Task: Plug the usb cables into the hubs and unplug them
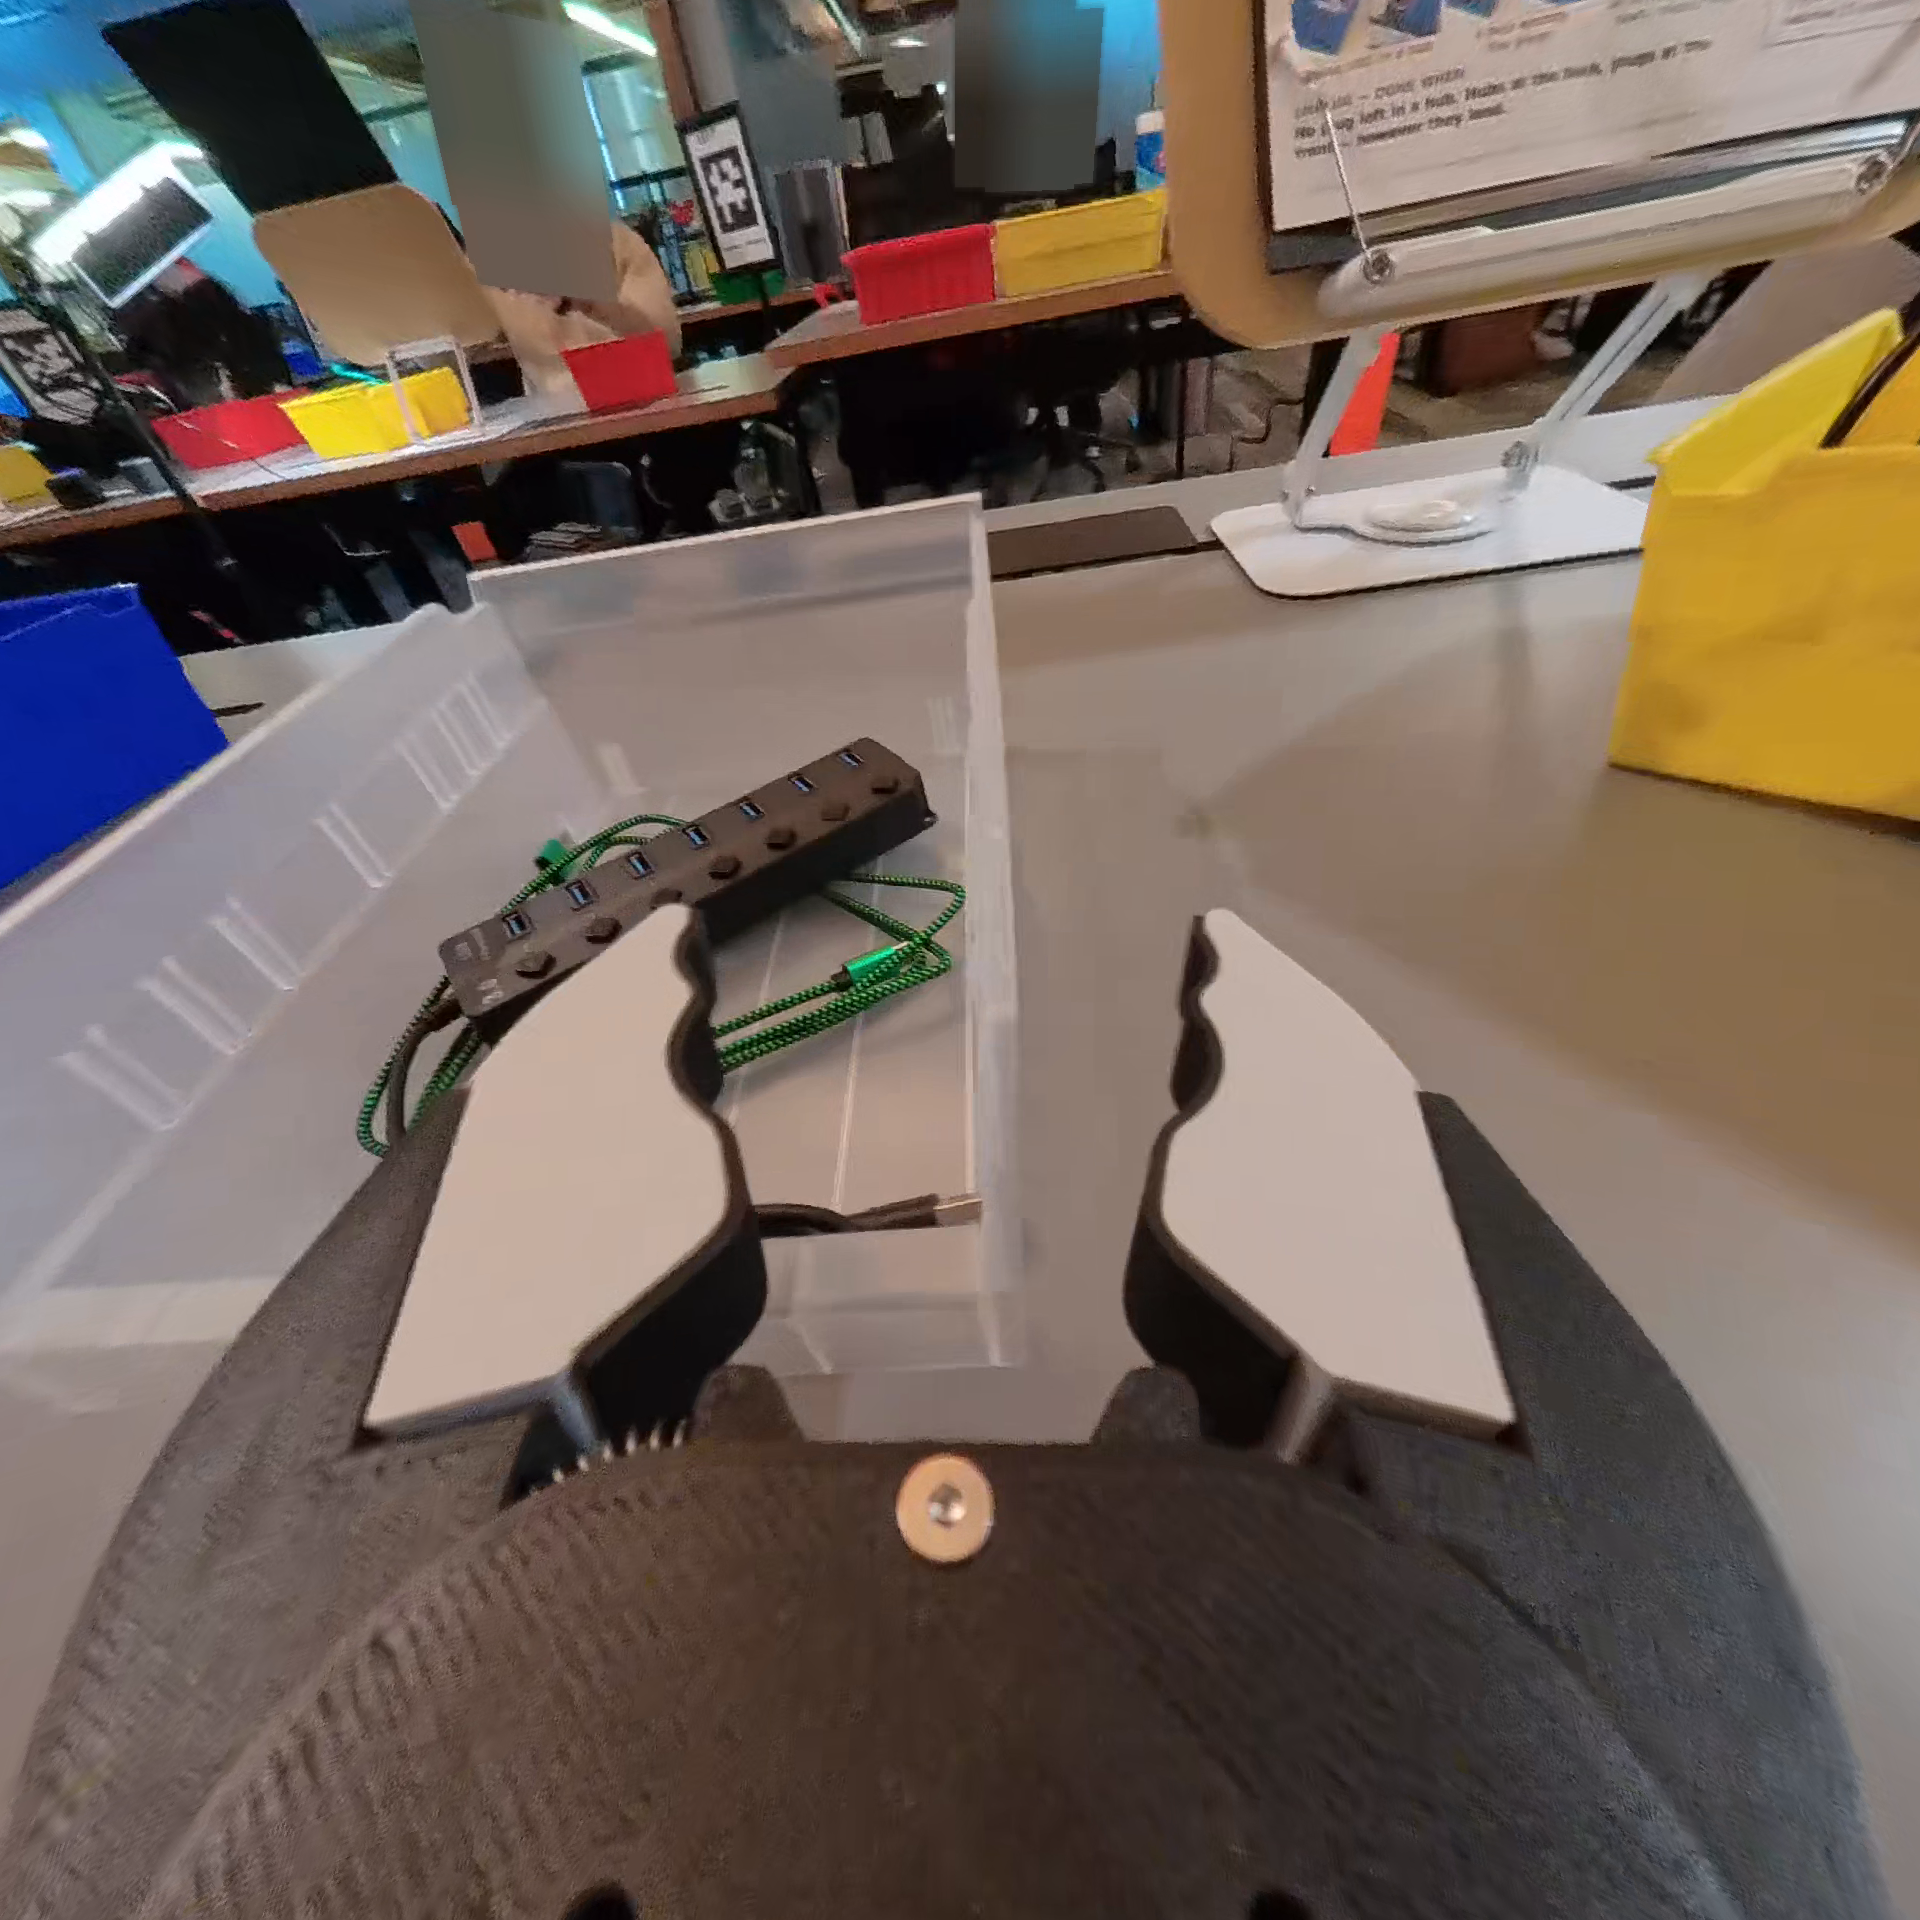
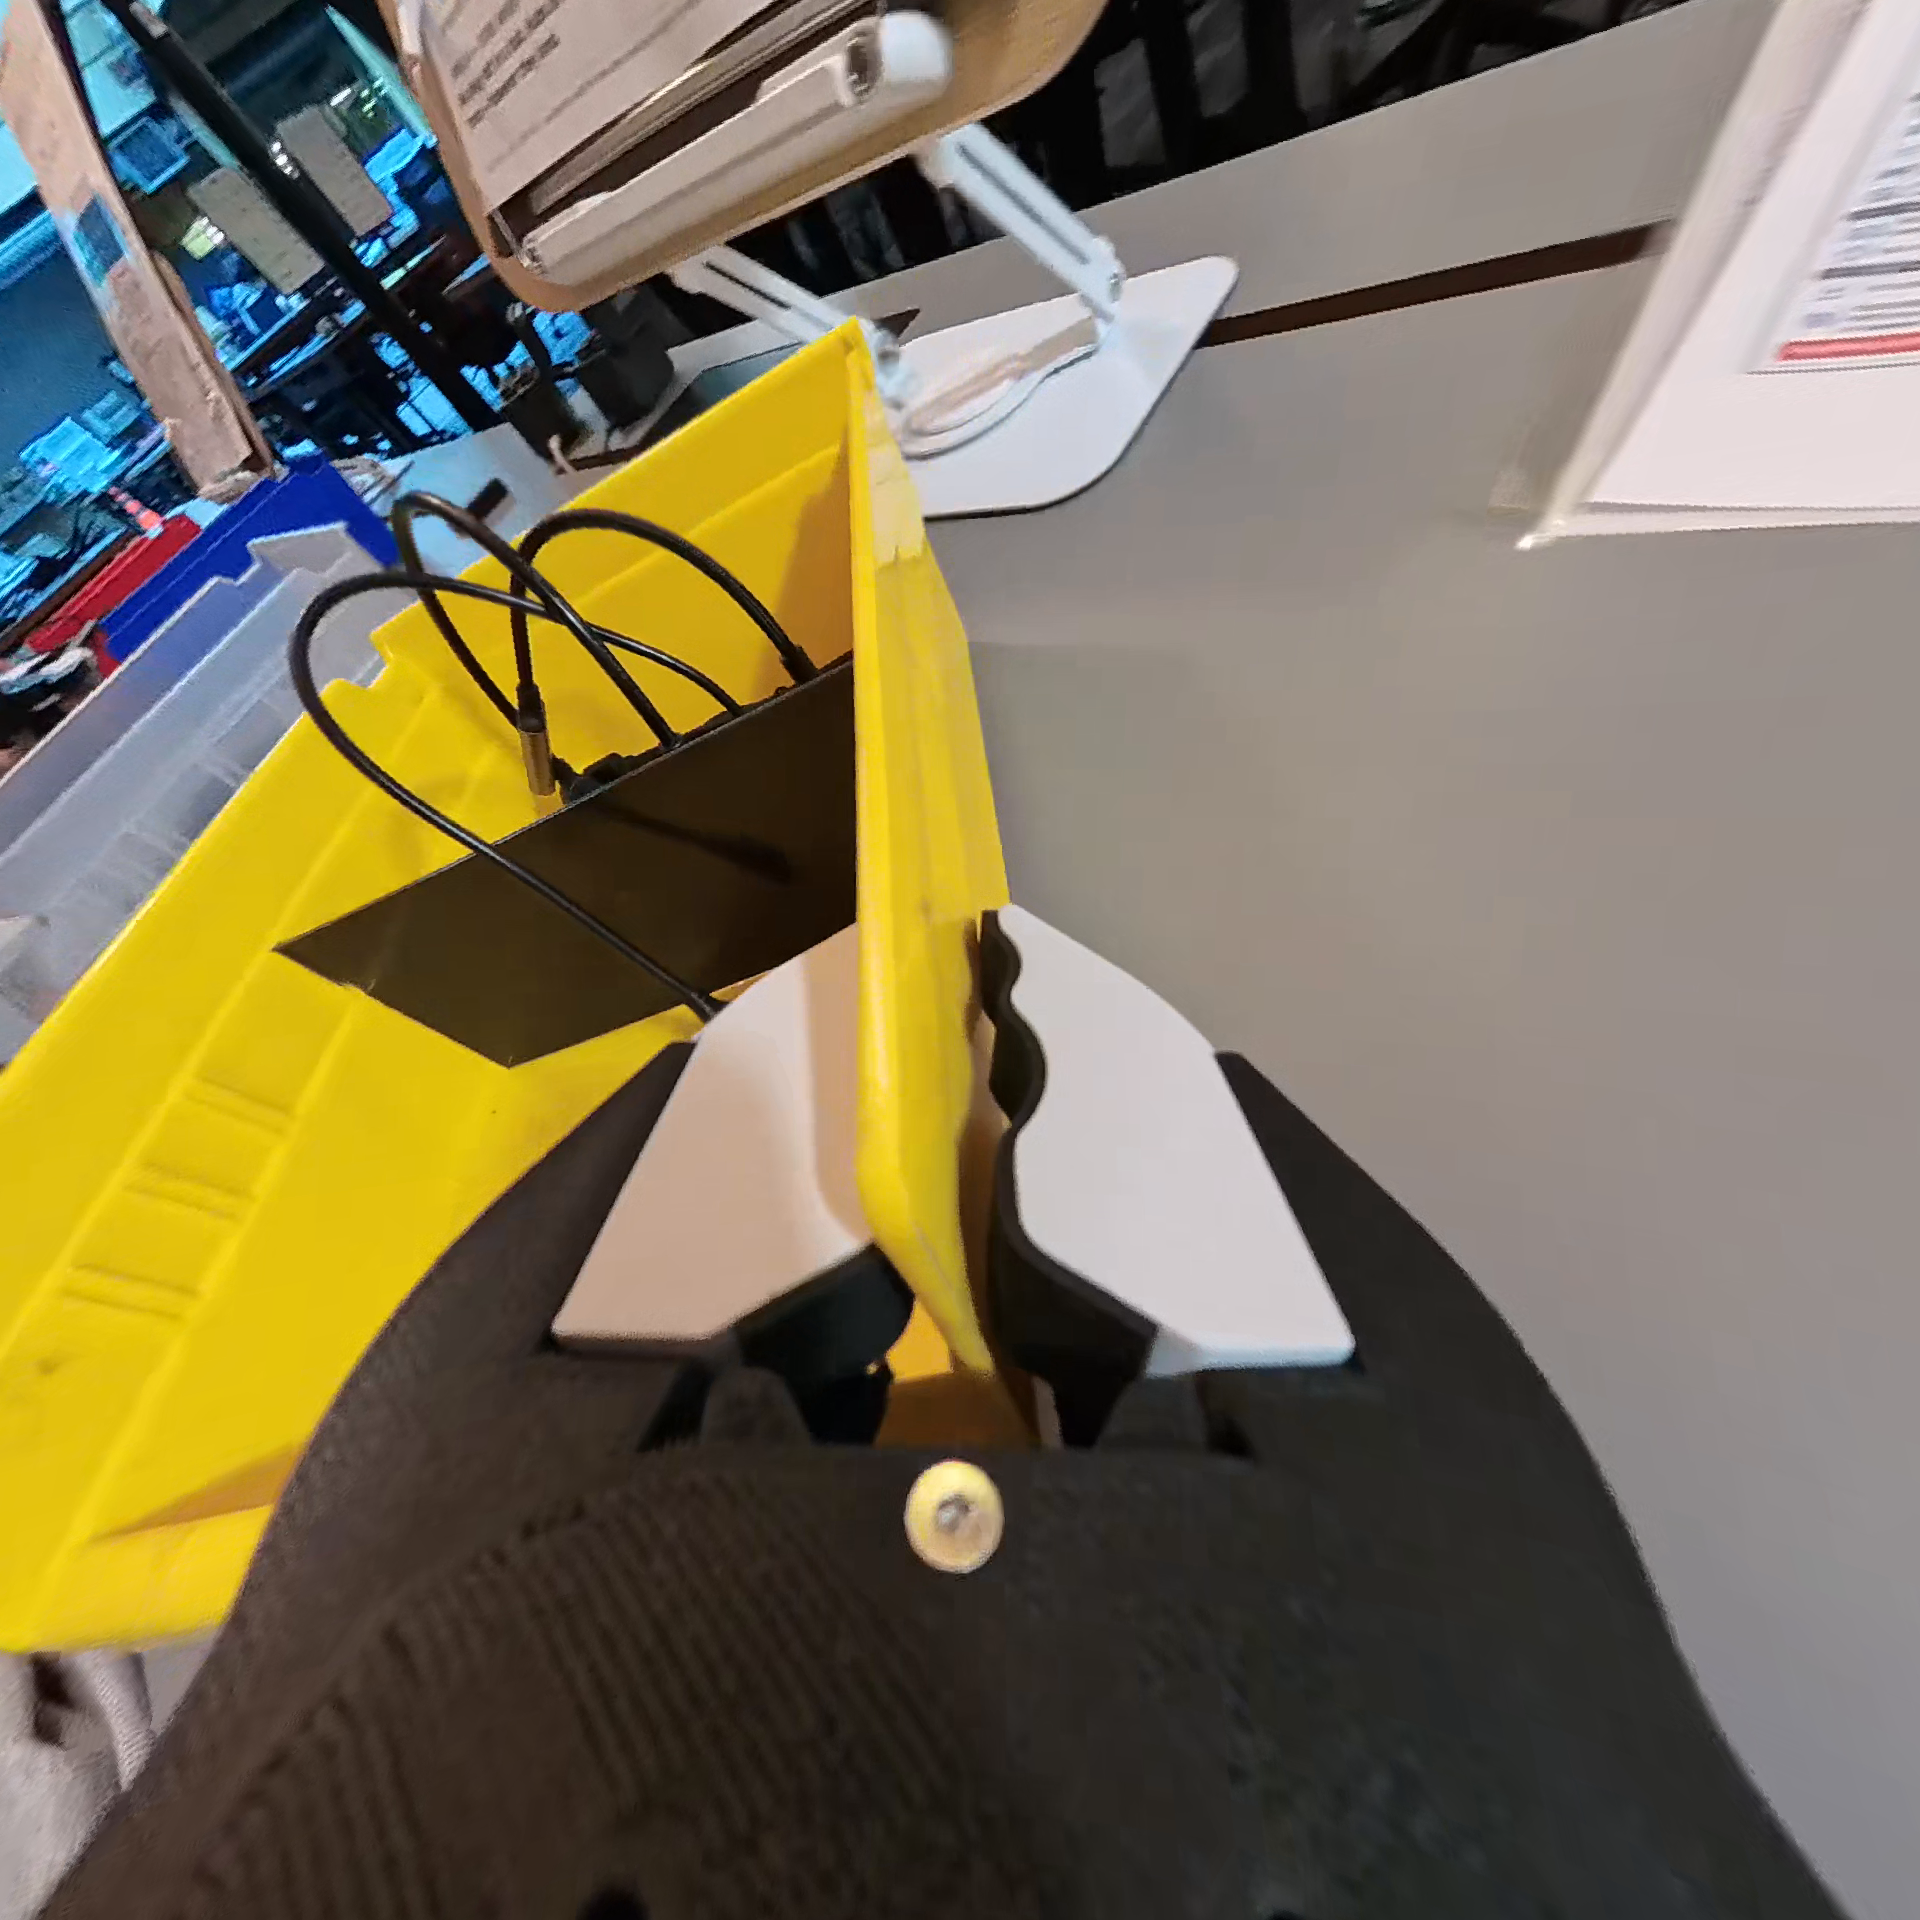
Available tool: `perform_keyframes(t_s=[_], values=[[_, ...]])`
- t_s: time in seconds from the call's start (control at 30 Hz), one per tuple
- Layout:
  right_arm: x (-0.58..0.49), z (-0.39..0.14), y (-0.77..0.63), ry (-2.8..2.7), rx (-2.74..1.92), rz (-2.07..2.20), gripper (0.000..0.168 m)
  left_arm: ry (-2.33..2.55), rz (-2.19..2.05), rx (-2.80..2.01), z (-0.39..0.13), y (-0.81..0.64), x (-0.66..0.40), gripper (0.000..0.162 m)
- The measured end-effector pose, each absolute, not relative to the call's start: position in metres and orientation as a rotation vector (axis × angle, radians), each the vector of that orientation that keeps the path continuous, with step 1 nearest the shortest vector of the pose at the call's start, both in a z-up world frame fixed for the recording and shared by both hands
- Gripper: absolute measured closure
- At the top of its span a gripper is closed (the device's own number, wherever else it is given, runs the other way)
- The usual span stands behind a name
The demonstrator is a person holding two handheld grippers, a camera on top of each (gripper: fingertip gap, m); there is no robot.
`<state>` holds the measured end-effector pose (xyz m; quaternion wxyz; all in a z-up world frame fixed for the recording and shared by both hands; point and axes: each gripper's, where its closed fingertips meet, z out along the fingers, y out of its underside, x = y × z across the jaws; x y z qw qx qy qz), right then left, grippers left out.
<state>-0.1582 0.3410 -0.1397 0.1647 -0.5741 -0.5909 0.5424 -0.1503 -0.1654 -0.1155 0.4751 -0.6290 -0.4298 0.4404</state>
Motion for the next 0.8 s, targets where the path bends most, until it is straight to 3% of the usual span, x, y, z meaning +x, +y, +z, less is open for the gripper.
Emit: perform_keyframes(t_s=[0.03,0.37,0.4,0.47,0.63,0.8], values=[[-0.159,-0.140,0.335,-1.703,-1.624,1.551,0.159,-1.043,1.082,-1.539,-0.115,-0.167,-0.151,0.082],[-0.137,-0.137,0.321,-1.752,-1.590,1.540,0.159,-1.027,0.977,-1.747,-0.138,-0.148,-0.166,0.085],[-0.134,-0.137,0.323,-1.749,-1.591,1.537,0.159,-1.031,0.964,-1.764,-0.141,-0.147,-0.169,0.089],[-0.125,-0.138,0.325,-1.749,-1.586,1.522,0.159,-1.049,0.963,-1.808,-0.147,-0.149,-0.176,0.121],[-0.106,-0.147,0.331,-1.779,-1.580,1.422,0.159,-1.028,1.054,-1.868,-0.151,-0.152,-0.192,0.151],[-0.101,-0.152,0.322,-1.777,-1.568,1.326,0.160,-1.003,1.053,-1.808,-0.139,-0.154,-0.201,0.153]])
